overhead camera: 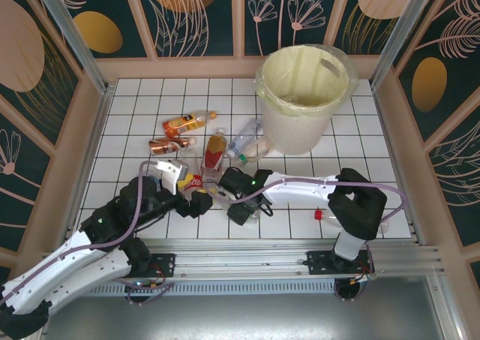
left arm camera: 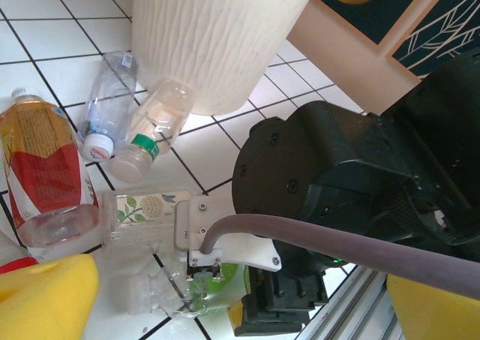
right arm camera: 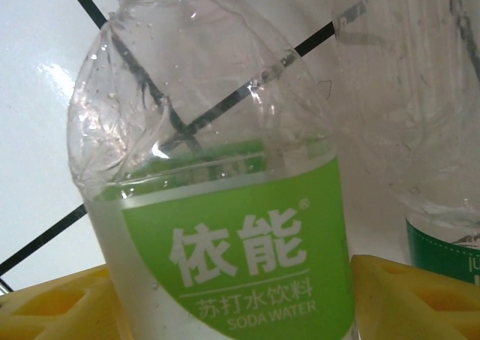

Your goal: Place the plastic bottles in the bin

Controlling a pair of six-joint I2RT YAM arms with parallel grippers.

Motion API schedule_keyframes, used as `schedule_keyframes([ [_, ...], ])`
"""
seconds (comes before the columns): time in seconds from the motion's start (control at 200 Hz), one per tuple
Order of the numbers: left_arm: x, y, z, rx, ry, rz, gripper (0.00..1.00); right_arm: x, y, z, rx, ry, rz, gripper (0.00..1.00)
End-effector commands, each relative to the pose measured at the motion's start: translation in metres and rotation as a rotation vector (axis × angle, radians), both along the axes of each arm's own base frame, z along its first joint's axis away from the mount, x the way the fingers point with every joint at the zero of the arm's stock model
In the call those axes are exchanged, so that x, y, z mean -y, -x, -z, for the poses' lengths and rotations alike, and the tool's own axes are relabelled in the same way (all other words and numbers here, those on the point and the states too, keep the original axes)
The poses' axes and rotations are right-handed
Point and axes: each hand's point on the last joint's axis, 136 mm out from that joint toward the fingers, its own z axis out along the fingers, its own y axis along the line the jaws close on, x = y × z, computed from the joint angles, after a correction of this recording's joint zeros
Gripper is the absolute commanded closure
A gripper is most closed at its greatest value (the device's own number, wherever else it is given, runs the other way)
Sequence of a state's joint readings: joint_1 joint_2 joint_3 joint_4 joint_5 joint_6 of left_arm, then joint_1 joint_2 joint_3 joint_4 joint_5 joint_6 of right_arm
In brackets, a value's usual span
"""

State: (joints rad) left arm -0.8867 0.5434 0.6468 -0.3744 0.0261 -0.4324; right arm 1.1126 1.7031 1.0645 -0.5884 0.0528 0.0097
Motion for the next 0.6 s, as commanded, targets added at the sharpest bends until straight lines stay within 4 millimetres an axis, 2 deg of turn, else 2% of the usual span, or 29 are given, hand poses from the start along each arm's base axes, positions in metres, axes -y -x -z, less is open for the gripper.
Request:
schedule_keyframes([
  [0.0,0.0,0.005,-0.001,-0.017,0.017,0.014,0.01,0.01,0.002,0.011,-0.001,0.056,0.014,0.27],
  [0.125,0.001,0.005,0.0,-0.019,0.016,0.015,0.01,0.011,0.003,0.014,-0.004,0.065,0.012,0.28],
  [0.29,0.002,0.006,-0.001,-0.01,0.018,0.025,0.01,0.007,0.005,0.011,-0.014,0.039,0.001,0.36],
  [0.43,0.006,0.009,-0.01,0.02,0.044,0.056,0.01,-0.001,0.006,-0.003,-0.021,-0.03,0.001,0.38],
  [0.595,0.021,0.016,-0.034,0.092,0.135,0.149,0.02,-0.011,0.004,-0.029,-0.058,-0.18,0.03,0.39],
])
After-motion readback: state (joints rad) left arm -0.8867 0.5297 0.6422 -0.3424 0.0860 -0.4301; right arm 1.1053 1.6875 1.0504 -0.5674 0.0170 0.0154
